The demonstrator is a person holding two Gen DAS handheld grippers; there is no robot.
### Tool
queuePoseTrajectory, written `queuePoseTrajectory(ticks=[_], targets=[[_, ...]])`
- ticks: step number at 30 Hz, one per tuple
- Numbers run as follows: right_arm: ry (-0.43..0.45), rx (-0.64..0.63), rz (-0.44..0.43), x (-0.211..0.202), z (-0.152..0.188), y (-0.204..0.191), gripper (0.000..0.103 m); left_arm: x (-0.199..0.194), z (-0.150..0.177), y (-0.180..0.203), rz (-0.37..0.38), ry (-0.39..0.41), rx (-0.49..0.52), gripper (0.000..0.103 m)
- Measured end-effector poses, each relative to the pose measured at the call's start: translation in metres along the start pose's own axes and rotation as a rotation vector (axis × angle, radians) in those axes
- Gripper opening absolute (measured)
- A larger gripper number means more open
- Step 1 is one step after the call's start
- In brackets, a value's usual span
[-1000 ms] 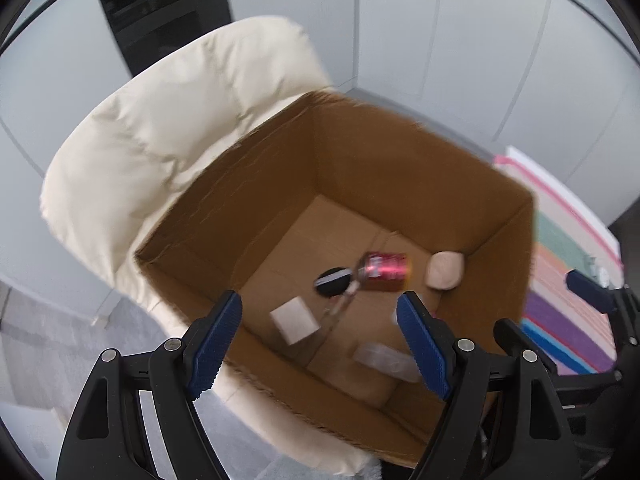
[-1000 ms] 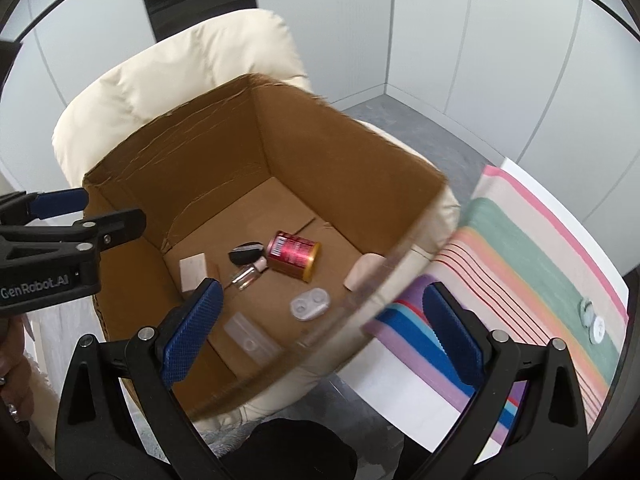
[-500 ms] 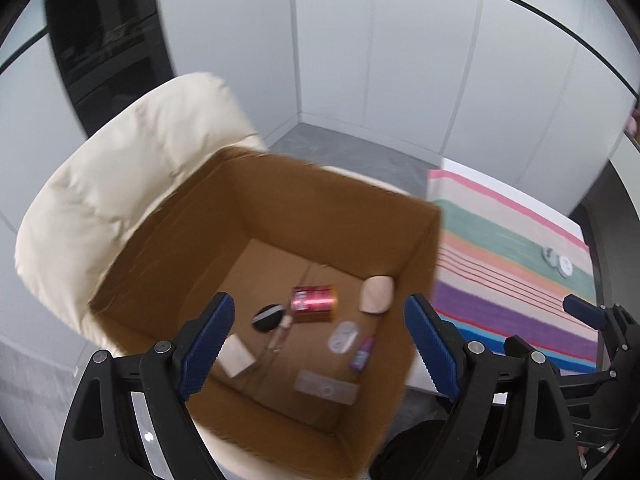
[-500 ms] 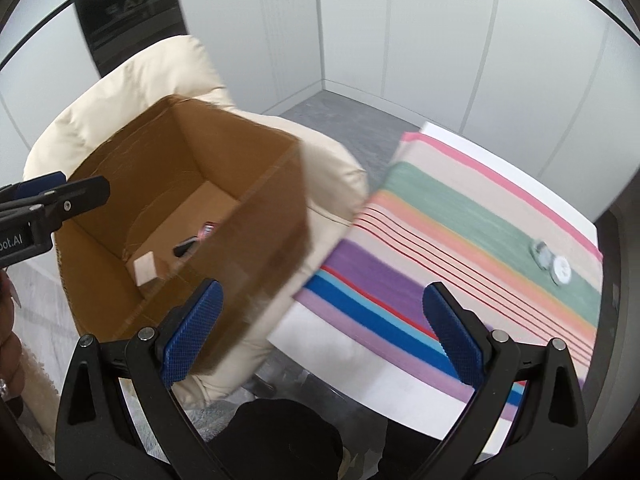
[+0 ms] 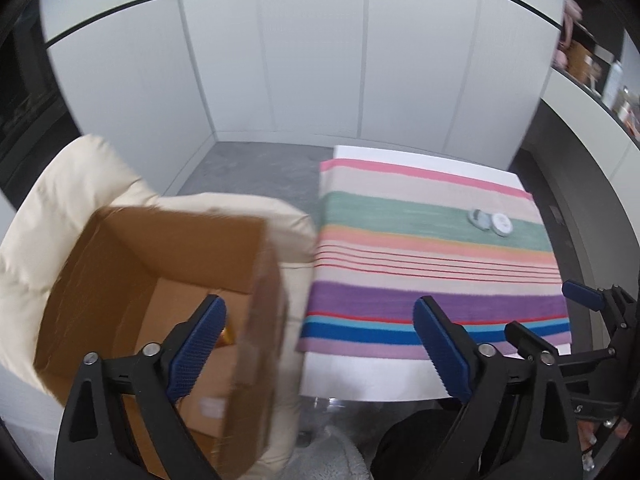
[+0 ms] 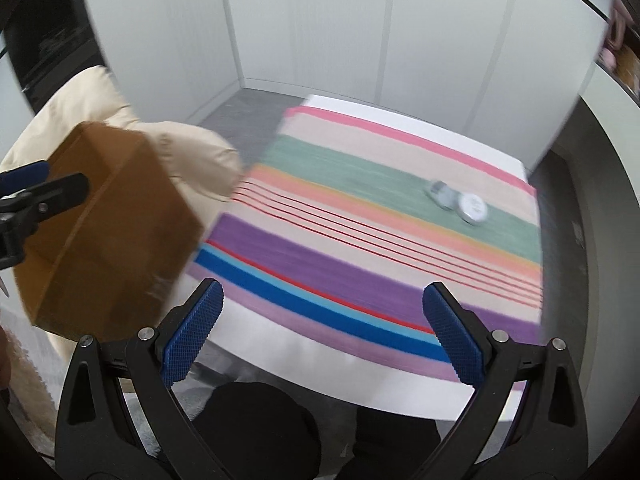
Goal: Organize objects
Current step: 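Move both open tools away from the box back toward the table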
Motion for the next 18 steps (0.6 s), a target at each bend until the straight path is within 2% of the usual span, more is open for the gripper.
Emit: queuePoseTrajectory(ticks=[7, 14, 18], targets=[[-0.023, 0.100, 0.071, -0.002, 0.024, 0.074, 0.101, 0.014, -0.005, 0.059, 0.032, -0.029, 0.097, 0.097], [-0.041, 0.180, 0.092, 0.004, 0.043, 0.125, 0.101, 0.027, -0.005, 0.111, 0.088, -0.063, 0.158, 0.097], [-0.062, 0.212, 0.065, 0.015, 0.045, 0.147, 0.101, 0.046, -0.005, 0.142, 0.088, -0.101, 0.209, 0.097]])
Point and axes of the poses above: each gripper's, at about its wrist camera, not at the fingertips, and x roughly the way its jaws point, y to its right, z to its underside, the point moved 4 cm from there along x, roughly the way its jaws point, and after that the axes turned 3 degrees about -y, right-handed, at the moved point
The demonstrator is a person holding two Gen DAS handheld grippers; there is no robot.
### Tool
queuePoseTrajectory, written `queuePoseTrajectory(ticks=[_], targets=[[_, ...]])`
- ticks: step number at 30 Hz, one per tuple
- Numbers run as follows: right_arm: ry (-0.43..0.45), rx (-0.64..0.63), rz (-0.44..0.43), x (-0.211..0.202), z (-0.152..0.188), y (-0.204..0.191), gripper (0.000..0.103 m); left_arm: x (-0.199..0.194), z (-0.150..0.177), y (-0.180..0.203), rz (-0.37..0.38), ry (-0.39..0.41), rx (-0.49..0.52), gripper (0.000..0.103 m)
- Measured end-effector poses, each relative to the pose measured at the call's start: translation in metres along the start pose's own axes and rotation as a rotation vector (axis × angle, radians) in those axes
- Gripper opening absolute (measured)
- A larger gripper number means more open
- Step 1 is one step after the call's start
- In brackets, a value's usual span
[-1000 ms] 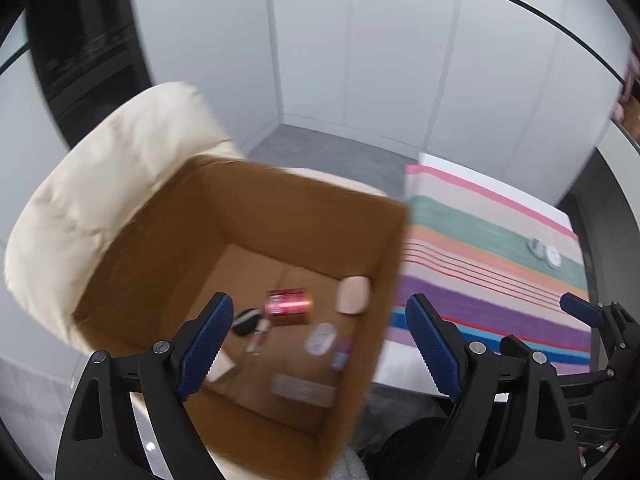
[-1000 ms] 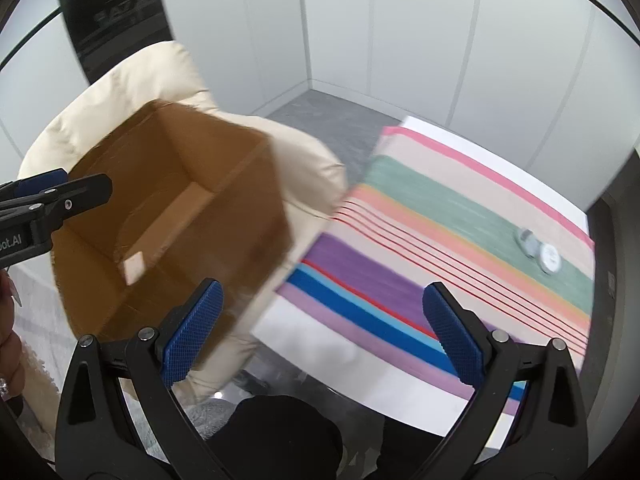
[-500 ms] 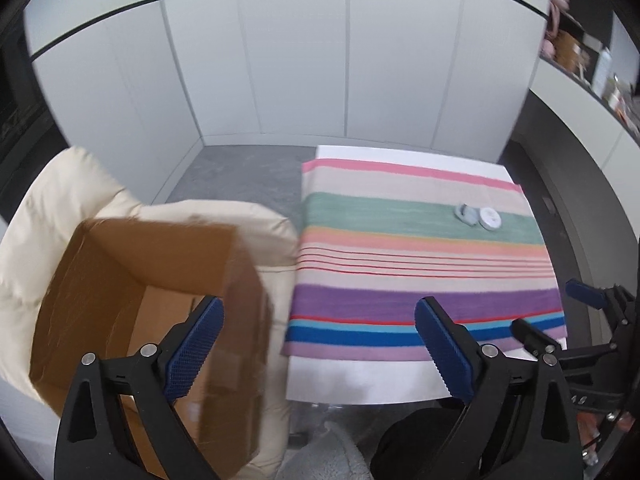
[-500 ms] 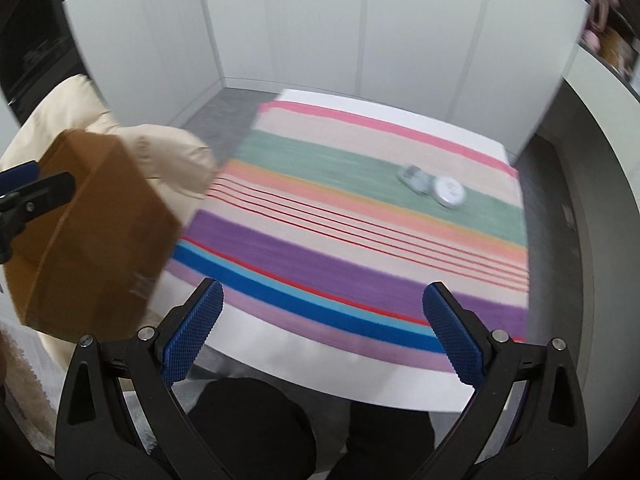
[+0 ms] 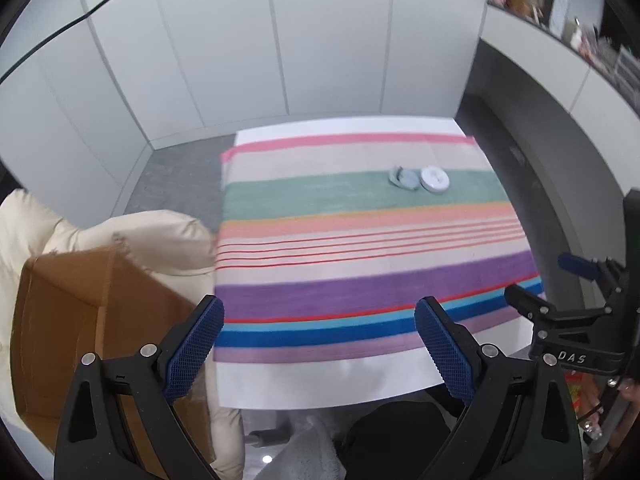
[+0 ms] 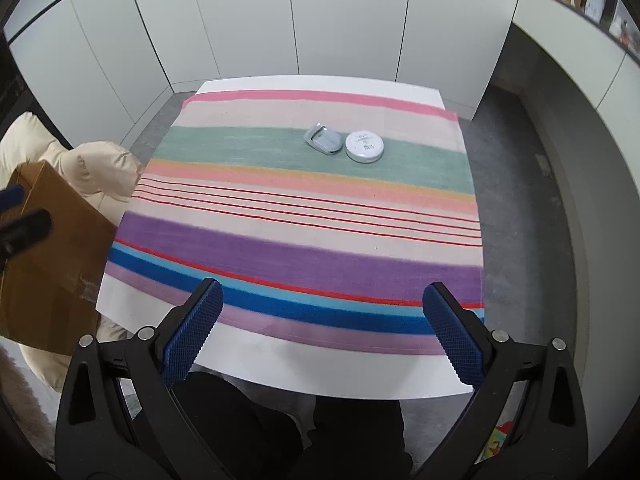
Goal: Organize objects
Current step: 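Move both open tools away from the box back toward the table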
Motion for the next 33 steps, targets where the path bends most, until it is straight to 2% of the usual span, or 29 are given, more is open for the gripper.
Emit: queuePoseTrajectory(ticks=[9, 15, 18, 23, 33], targets=[[-0.010, 0.043, 0.023, 0.041, -0.021, 0.036, 0.101, 0.070, -0.026, 0.037, 0.029, -0.061, 0.065, 0.097], [-0.016, 0.034, 0.054, 0.085, -0.044, 0.058, 0.101, 0.131, -0.058, 0.067, 0.006, -0.039, 0.148, 0.097], [-0.016, 0.032, 0.062, 0.111, -0.058, 0.067, 0.101, 0.164, -0.077, 0.077, 0.027, -0.042, 0.126, 0.097], [-0.032, 0.037, 0.026, 0.158, -0.082, 0.074, 0.101, 0.203, -0.098, 0.081, 0.042, -0.040, 0.081, 0.097], [0.007, -0.042, 0.077, 0.227, -0.126, 0.061, 0.101, 0.264, -0.120, 0.064, 0.074, -0.092, -0.003, 0.097]])
Point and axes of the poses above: each gripper's, at about its wrist camera, not at the fingertips, and x roughly the way its jaws point, y to its right, z to its underside, the point moved 4 cm from there along x, roughly the way its jaws point, and after that the axes turned 3 degrees about -y, right-handed, at the moved point
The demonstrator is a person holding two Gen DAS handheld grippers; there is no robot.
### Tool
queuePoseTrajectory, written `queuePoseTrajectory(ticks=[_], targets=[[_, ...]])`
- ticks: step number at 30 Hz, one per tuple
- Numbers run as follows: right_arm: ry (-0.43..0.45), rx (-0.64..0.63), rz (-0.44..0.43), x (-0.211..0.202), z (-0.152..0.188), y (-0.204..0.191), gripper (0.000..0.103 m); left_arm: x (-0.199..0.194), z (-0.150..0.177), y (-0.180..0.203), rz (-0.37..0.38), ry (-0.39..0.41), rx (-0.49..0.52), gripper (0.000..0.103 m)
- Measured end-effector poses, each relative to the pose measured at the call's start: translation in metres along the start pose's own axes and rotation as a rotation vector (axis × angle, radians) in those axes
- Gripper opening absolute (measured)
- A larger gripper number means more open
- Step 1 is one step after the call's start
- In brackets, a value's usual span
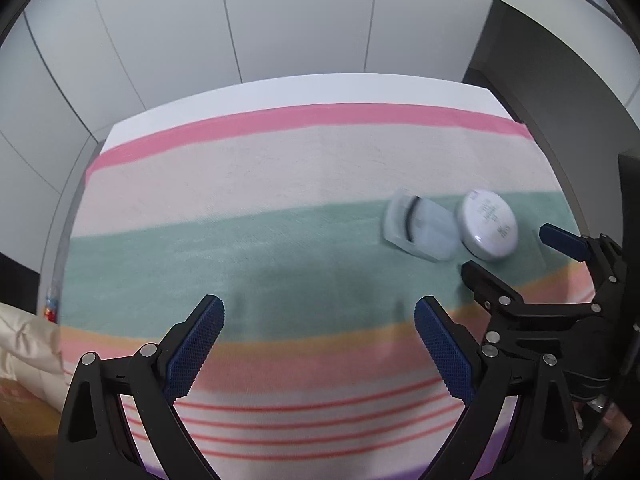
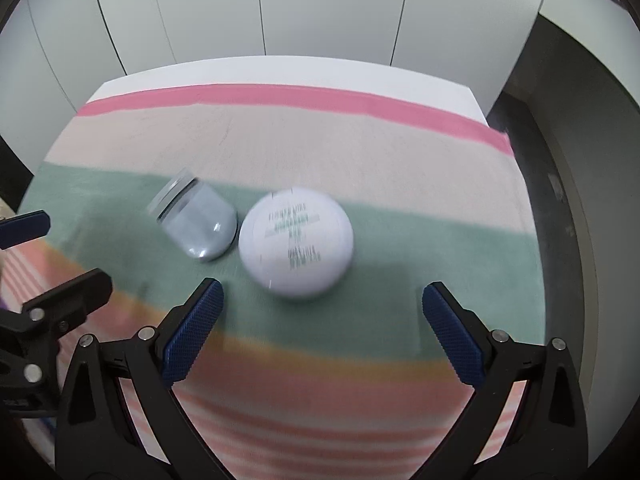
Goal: Organize objects
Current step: 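Grasp the white-and-grey clear case with the left tool while the right tool grasps the white round jar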
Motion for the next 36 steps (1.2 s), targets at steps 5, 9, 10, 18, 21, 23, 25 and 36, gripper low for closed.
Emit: queuePoseTrajectory(ticks=[5, 9, 10, 18, 21, 23, 25, 36], targets=[[0.099, -0.007, -0.040, -0.003, -0.007, -0.001, 0.060, 0.012, -0.004, 0.002, 0.038, -0.005, -0.007, 0.097], [0.102, 0.006, -0.048, -0.007, -0.002, 0.008, 0.060, 0.017, -0.007, 0.019, 0.085, 0.004, 0.035, 0.097], [0.097, 0.010, -0.042, -0.008, 0.000, 0.012, 0.060, 0.019, -0.009, 0.026, 0.097, 0.004, 0.048, 0.097], [0.068, 0.085, -0.032, -0.011, 0.009, 0.056, 0.060, 0.036, -0.029, 0.061, 0.069, 0.021, 0.056, 0.096], [0.058, 0.084, -0.033, -0.012, 0.009, 0.059, 0.060, 0.033, -0.033, 0.064, -0.006, 0.078, 0.060, 0.061], [0.051, 0.074, -0.029, -0.013, 0.009, 0.057, 0.060, 0.030, -0.032, 0.064, 0.013, 0.071, 0.049, 0.059], [0.046, 0.066, -0.033, -0.014, 0.010, 0.054, 0.060, 0.028, -0.029, 0.061, -0.001, 0.073, 0.045, 0.059], [0.008, 0.050, -0.054, -0.027, 0.010, 0.032, 0.060, 0.002, -0.023, 0.029, -0.076, 0.063, -0.018, 0.059]])
Point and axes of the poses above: each gripper's, at about its wrist camera, not at the fingertips, and x roughly the way its jaws point, y to its right, z to its underside, the point moved 4 cm from there along x, roughly the way its jaws point, and after that the axes turned 3 degrees about -y, right-handed, at the moved point
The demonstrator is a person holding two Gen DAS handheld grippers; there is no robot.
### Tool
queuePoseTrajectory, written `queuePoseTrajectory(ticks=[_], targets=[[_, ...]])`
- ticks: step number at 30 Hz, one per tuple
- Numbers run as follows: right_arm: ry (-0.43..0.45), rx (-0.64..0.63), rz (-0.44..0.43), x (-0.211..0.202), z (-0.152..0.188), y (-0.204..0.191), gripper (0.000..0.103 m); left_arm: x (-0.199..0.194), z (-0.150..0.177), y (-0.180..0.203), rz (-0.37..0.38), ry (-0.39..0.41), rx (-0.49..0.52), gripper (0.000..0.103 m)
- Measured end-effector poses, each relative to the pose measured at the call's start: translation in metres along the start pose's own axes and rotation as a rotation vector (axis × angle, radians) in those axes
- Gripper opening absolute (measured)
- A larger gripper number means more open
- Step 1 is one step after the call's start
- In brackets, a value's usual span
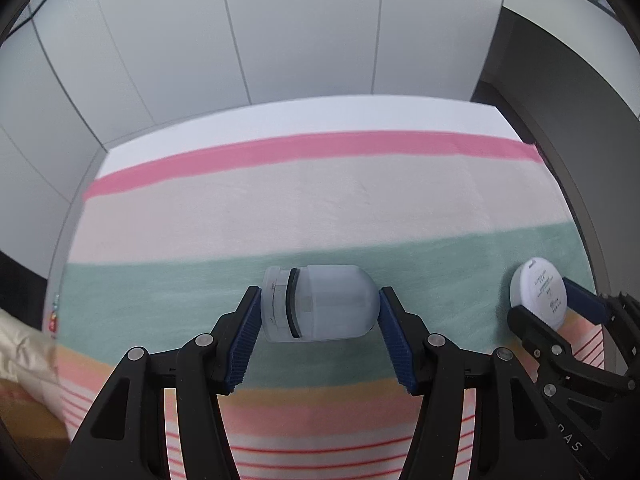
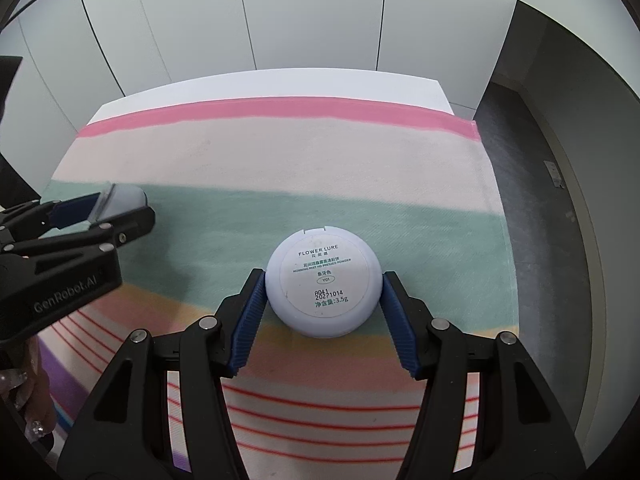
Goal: Organize objects
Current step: 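Grasp the white-and-grey clear case with the left tool while the right tool grasps the white round jar, then lift and carry the clear case and white jar with both tools over the box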
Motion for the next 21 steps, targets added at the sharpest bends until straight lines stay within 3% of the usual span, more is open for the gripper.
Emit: queuePoseTrajectory(ticks=[9, 21], targets=[[-0.016, -0.028, 0.000, -0.042, -0.001, -0.023, 0.060, -0.051, 0.003, -0.020, -0.038, 0.015, -0.049, 0.059], [0.082, -0.032, 0.000, -0.166, -0.039, -0.032, 0.060, -0.191, -0.034, -0.041, -0.017, 0.132, -0.086, 0.059]])
Point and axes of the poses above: each gripper's, at about its wrist camera, not at the fingertips, and x roughly the way its jaws point, y to its right, z to its underside, the point moved 4 cm from there along x, roughly the way its jaws point, and after that the axes turned 3 degrees about -y, right-handed, at the moved point
